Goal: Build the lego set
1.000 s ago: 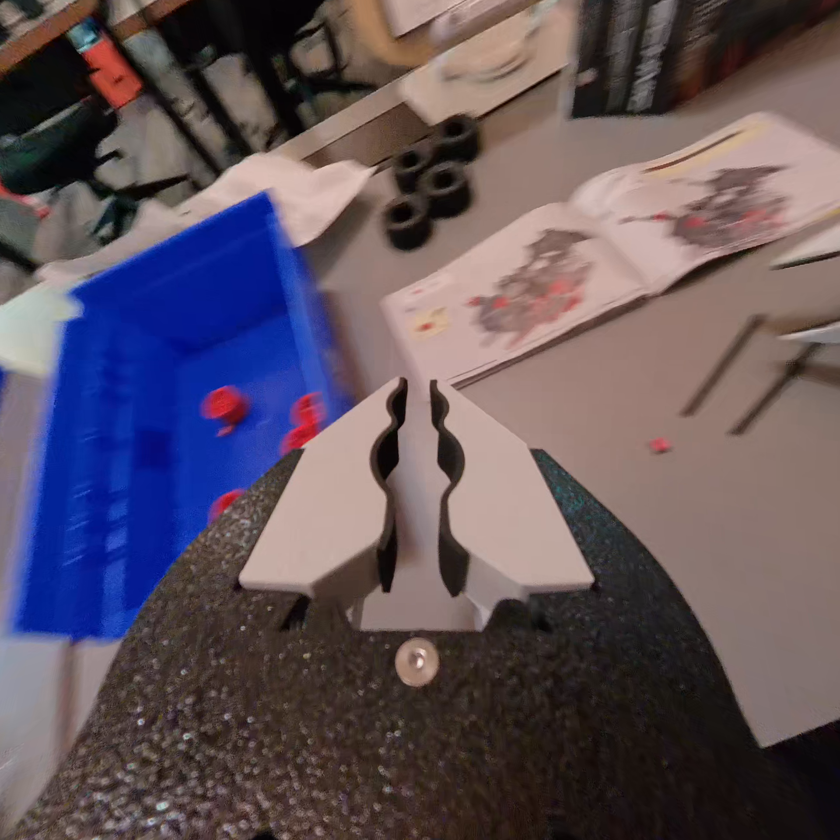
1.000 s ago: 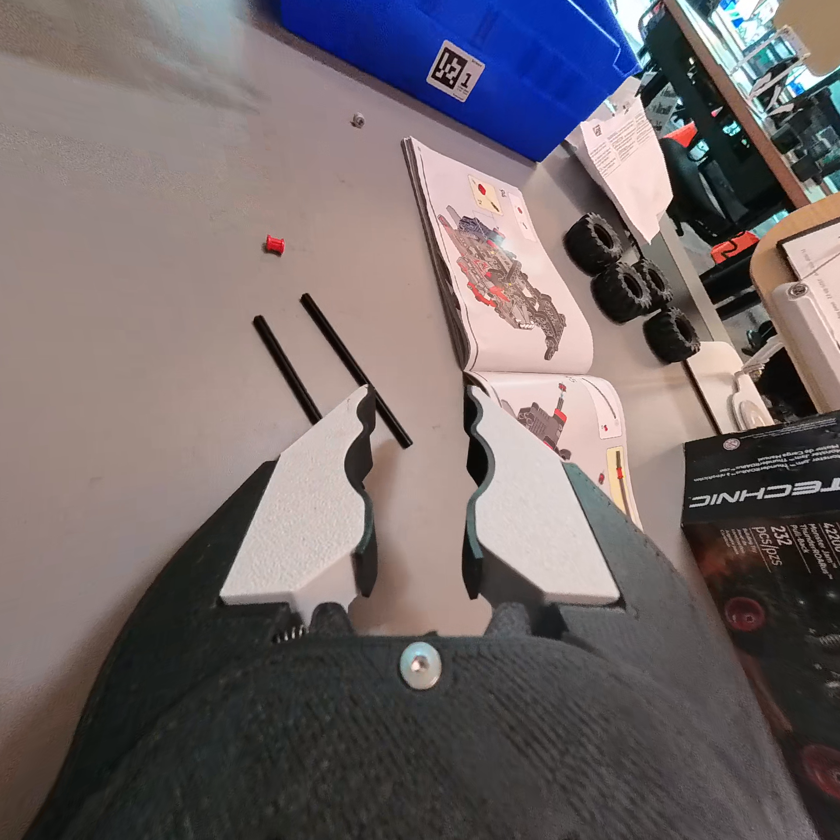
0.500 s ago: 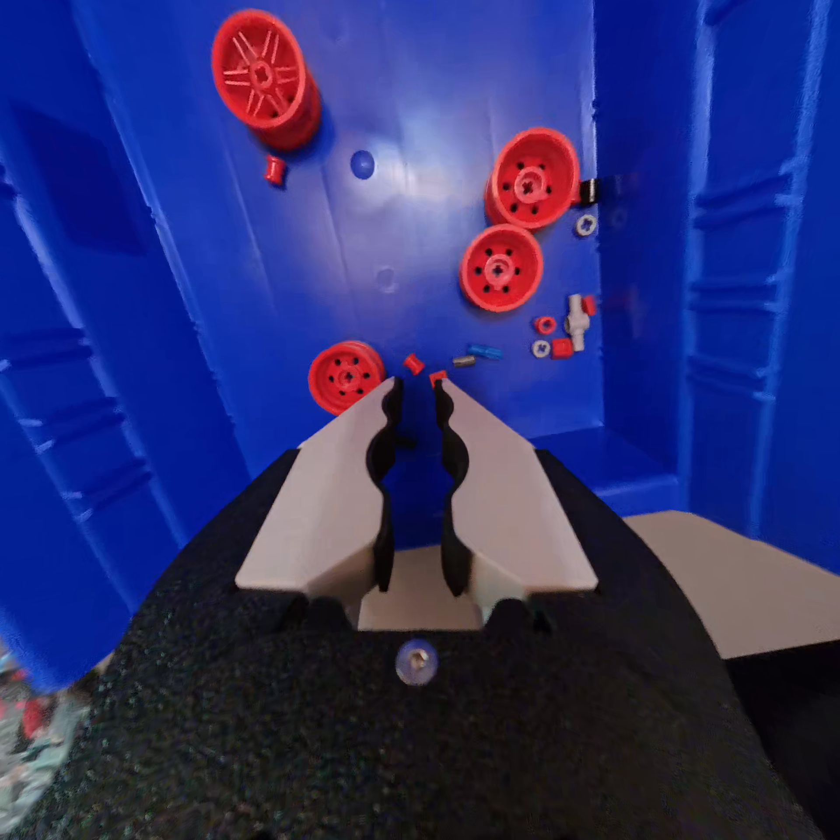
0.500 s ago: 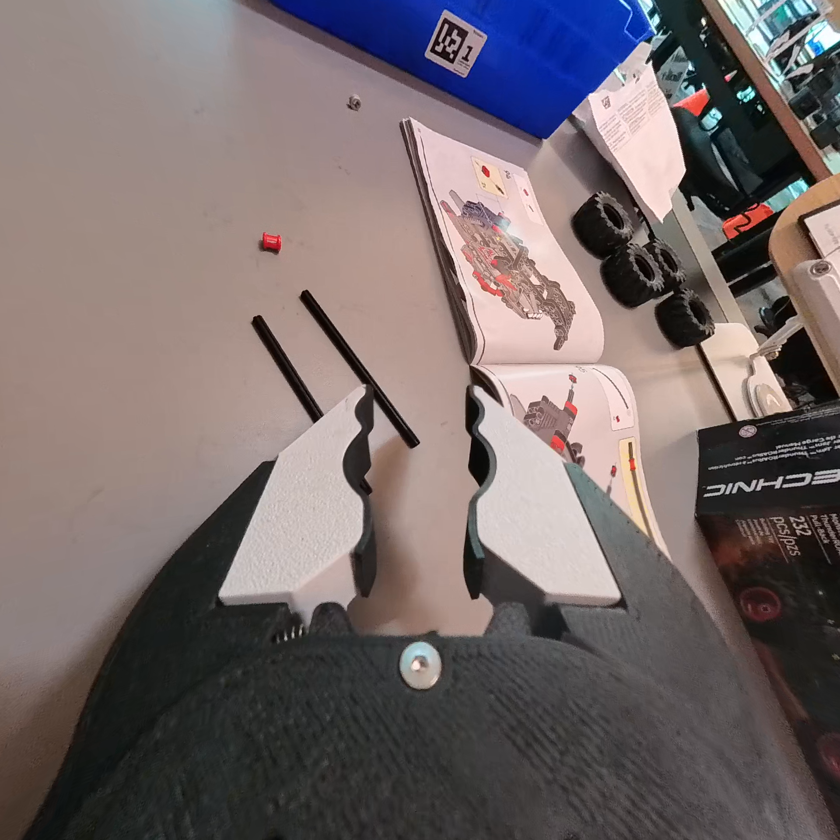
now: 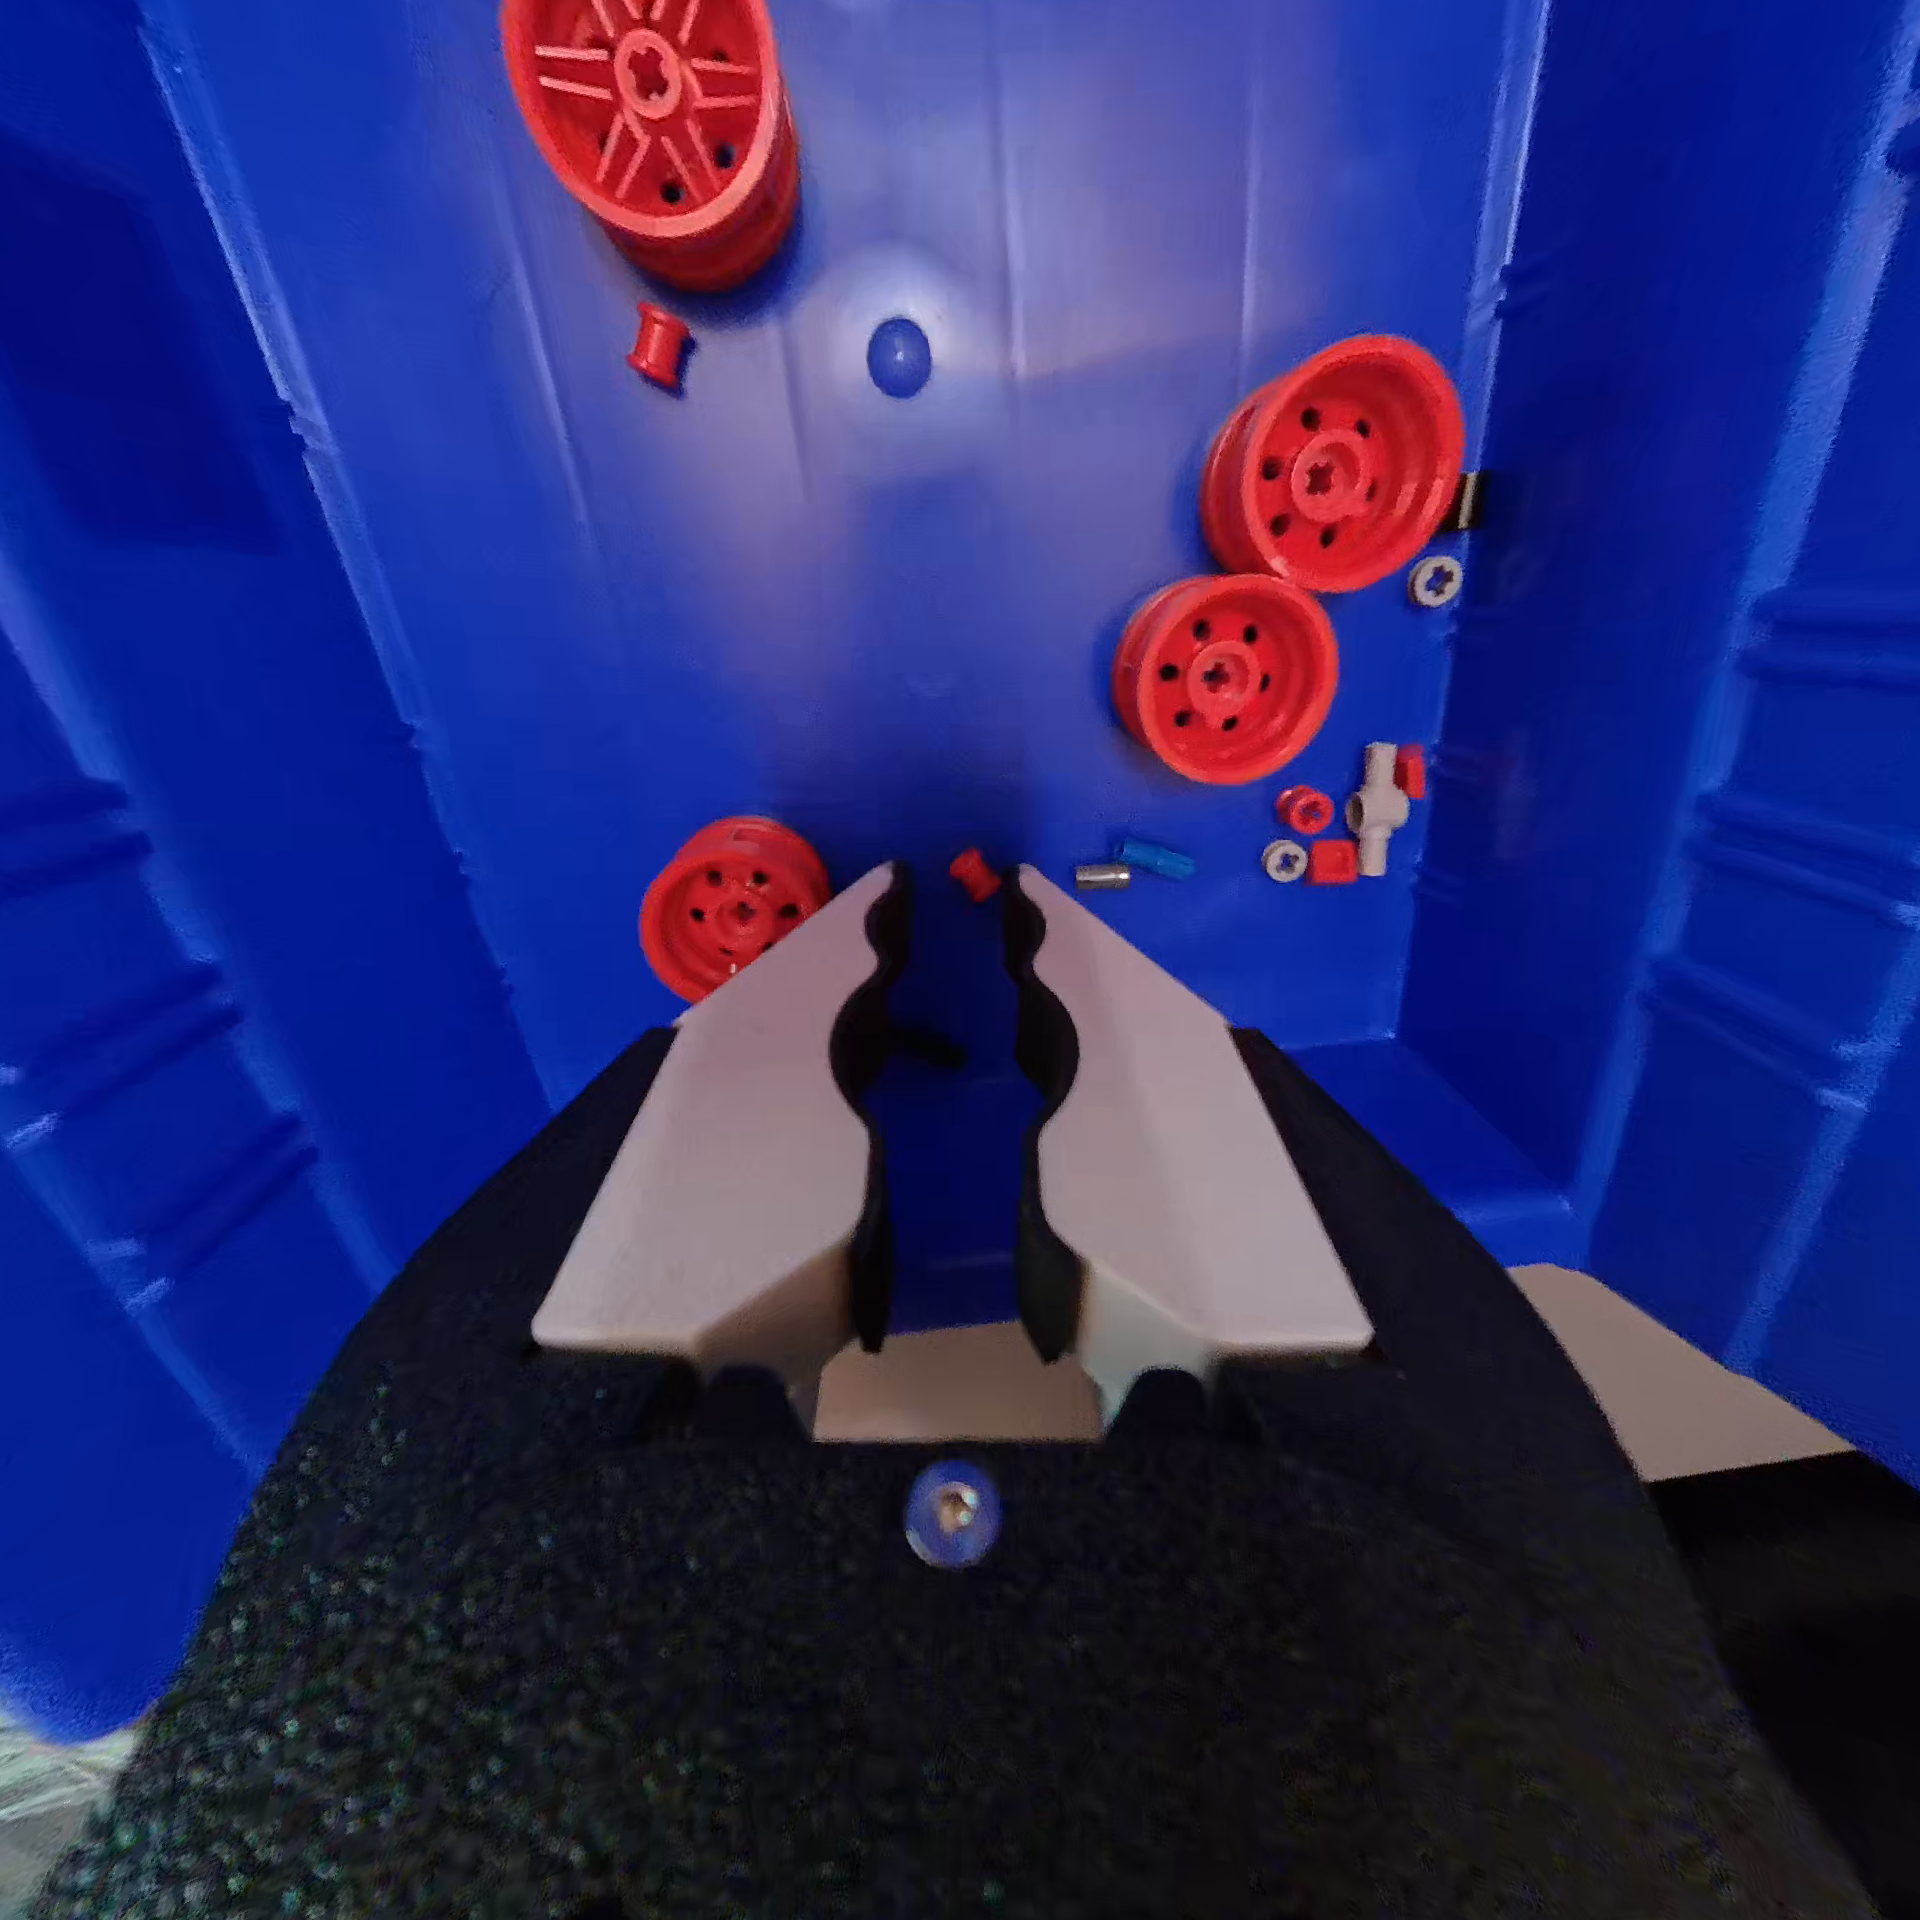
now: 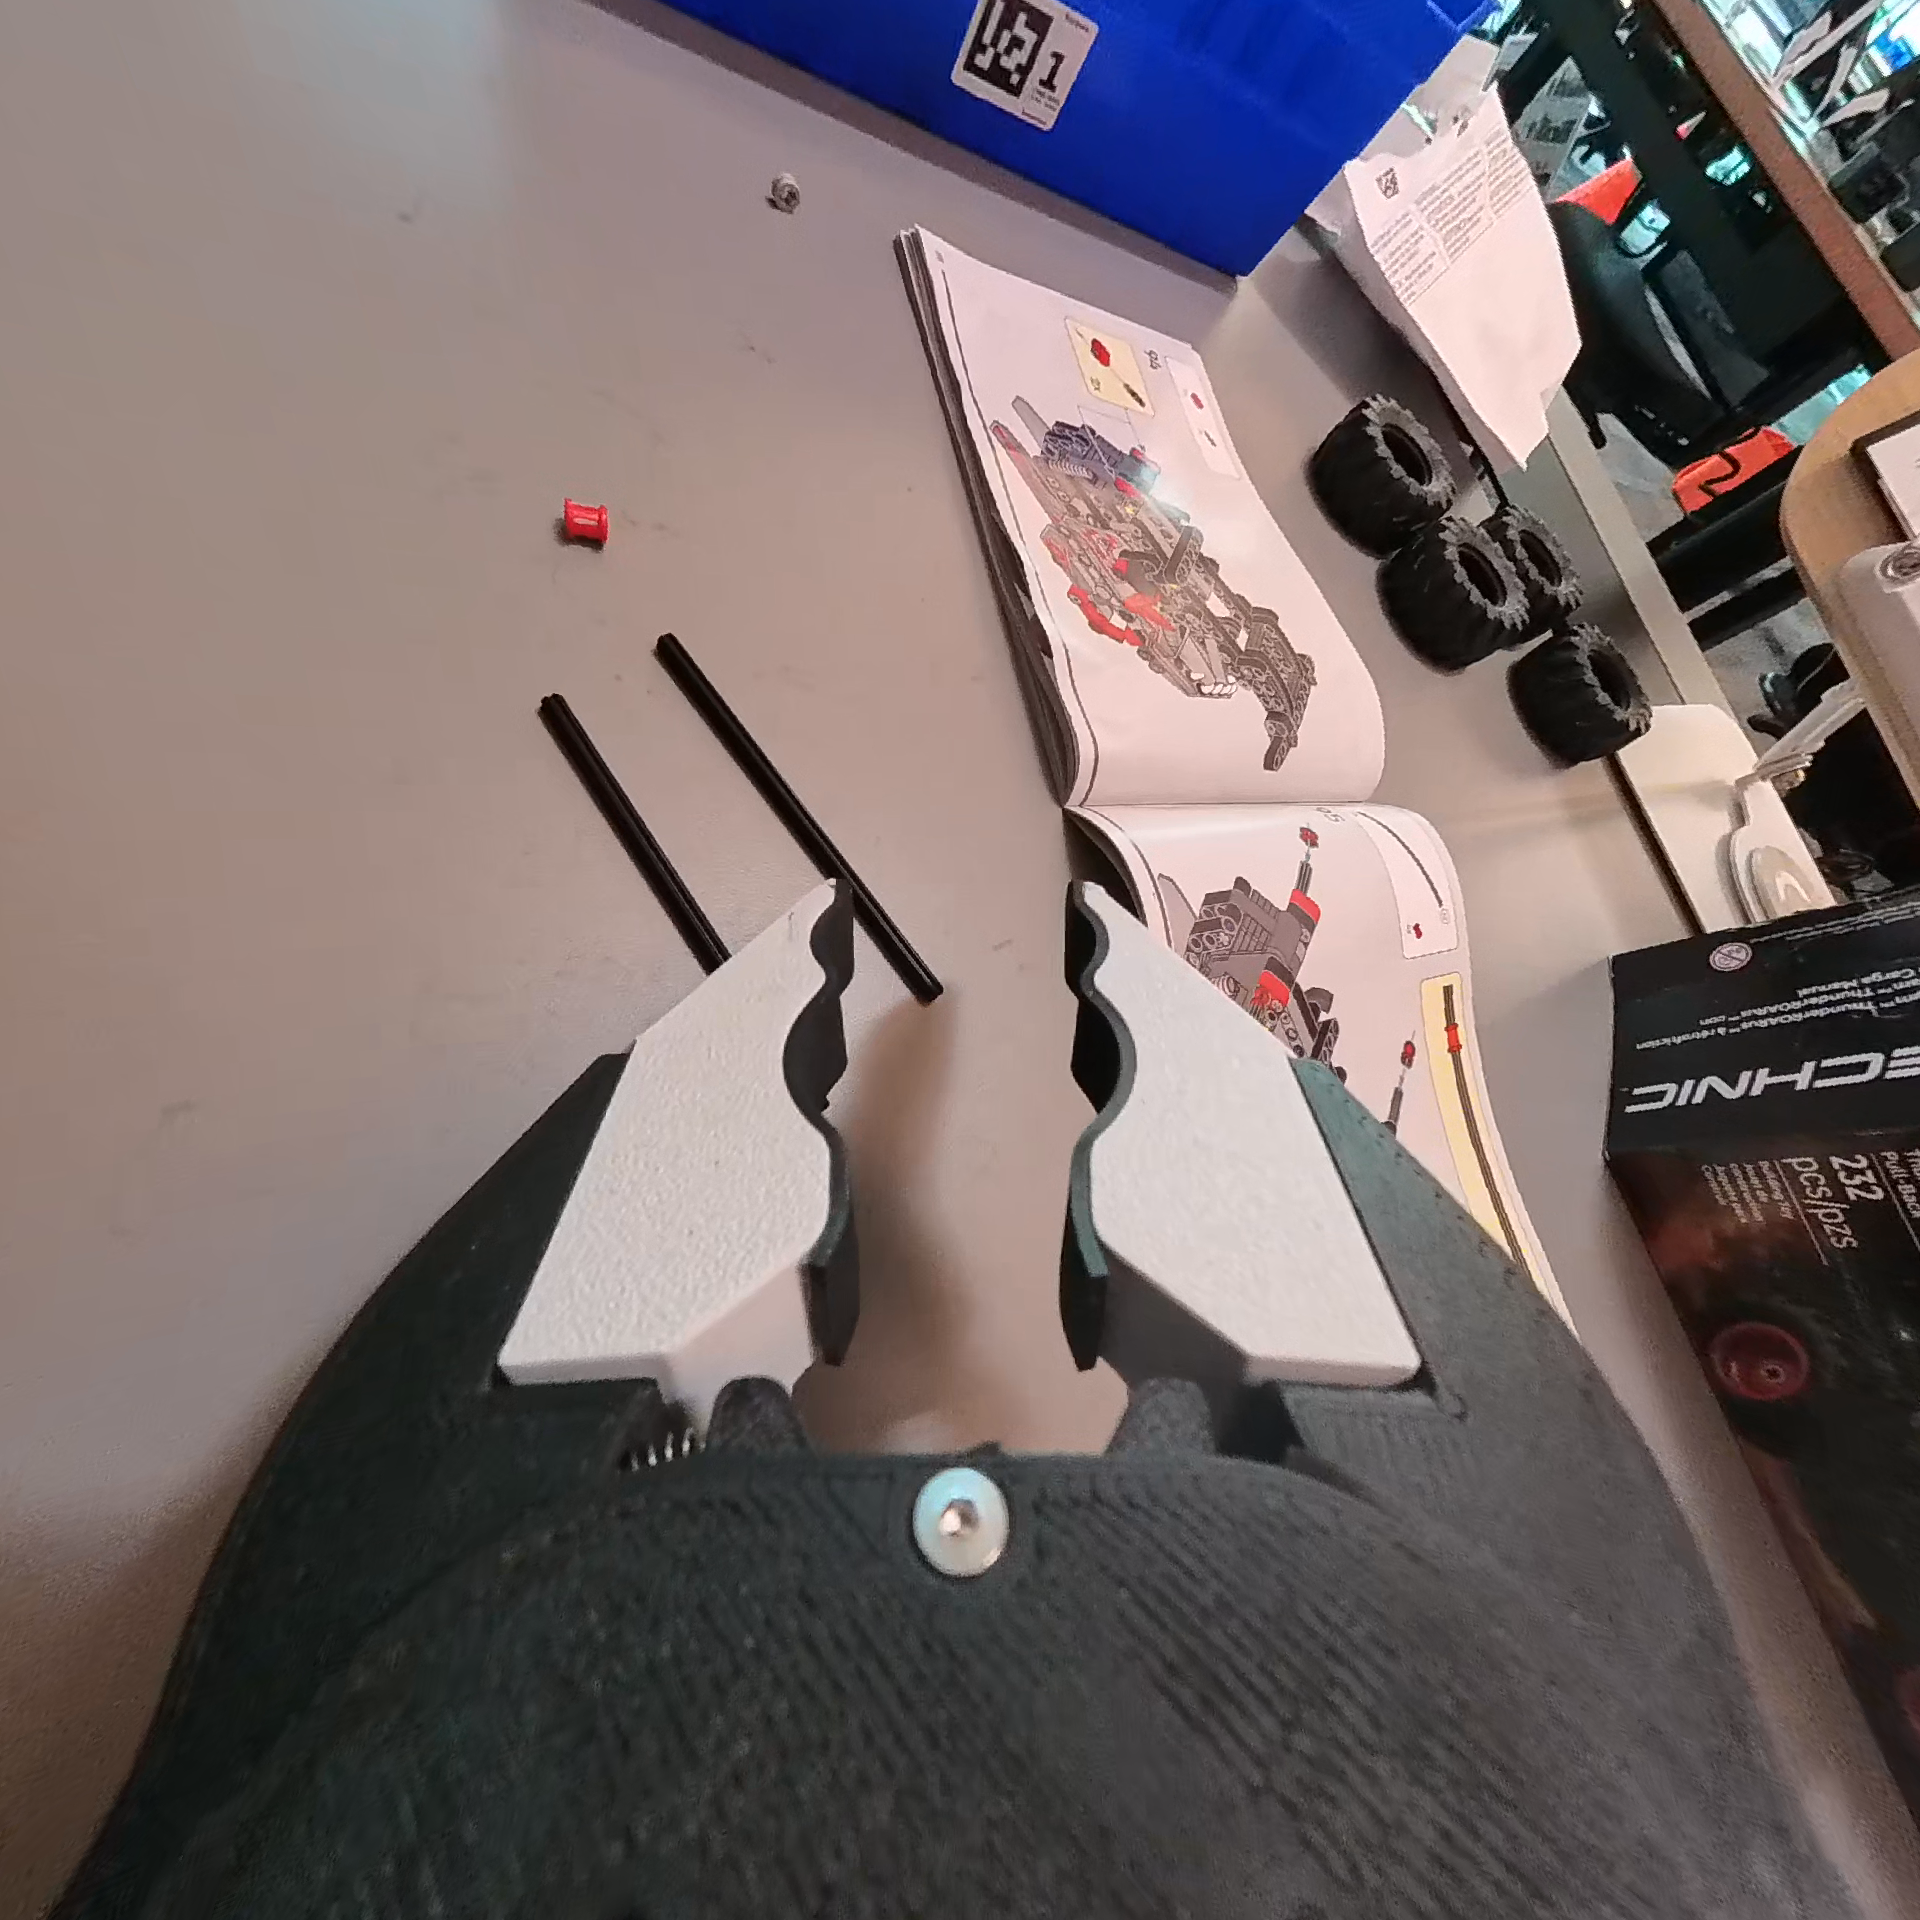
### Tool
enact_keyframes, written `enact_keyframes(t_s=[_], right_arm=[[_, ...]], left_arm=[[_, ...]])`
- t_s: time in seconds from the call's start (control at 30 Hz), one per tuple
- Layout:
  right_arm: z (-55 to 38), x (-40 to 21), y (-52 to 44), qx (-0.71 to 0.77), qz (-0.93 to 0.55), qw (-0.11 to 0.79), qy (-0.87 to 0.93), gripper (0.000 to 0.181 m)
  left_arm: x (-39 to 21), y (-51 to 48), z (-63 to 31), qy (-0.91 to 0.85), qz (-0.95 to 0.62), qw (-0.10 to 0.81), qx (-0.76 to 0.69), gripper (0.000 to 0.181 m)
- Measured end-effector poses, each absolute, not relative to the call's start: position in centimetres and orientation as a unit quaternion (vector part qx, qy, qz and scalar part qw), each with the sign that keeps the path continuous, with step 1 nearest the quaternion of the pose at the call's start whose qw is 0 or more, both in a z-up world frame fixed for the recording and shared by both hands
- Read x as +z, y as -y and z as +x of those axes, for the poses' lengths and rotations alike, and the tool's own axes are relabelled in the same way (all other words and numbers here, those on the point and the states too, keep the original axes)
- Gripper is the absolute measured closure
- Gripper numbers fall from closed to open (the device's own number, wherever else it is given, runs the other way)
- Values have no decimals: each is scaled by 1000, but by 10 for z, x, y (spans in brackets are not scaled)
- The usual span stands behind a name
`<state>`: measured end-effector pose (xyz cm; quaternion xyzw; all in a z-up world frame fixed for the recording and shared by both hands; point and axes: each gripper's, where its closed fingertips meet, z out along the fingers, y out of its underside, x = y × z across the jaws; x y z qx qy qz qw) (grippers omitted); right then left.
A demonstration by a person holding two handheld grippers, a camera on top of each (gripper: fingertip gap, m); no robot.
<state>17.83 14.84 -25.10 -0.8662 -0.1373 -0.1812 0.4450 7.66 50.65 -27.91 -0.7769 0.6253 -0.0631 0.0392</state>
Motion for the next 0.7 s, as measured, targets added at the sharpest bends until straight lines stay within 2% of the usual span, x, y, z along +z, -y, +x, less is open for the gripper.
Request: enact_keyframes(t_s=[0.07, 0.27, 0.43, 0.53, 0.6, 0.7], right_arm=[[178, -251, -149, -181, -865, 447, 137, 141], [180, -248, -147, -181, -862, 455, 134, 141], [183, -243, -142, -175, -863, 458, 119, 141], [179, -236, -143, -156, -856, 477, 123, 149], [177, -235, -146, -144, -855, 477, 140, 149], [168, -239, -155, -122, -858, 457, 200, 152]], left_arm=[[-281, -505, 78, -628, -775, 34, -61, 172], [-270, -506, 82, -658, -746, 66, -73, 173], [-170, -452, 97, -705, -647, 200, -210, 174], [-128, -372, 89, -756, -541, 228, -290, 174], [-147, -320, 84, -798, -490, 204, -284, 174], [-206, -258, 89, -852, -418, 162, -270, 174]])
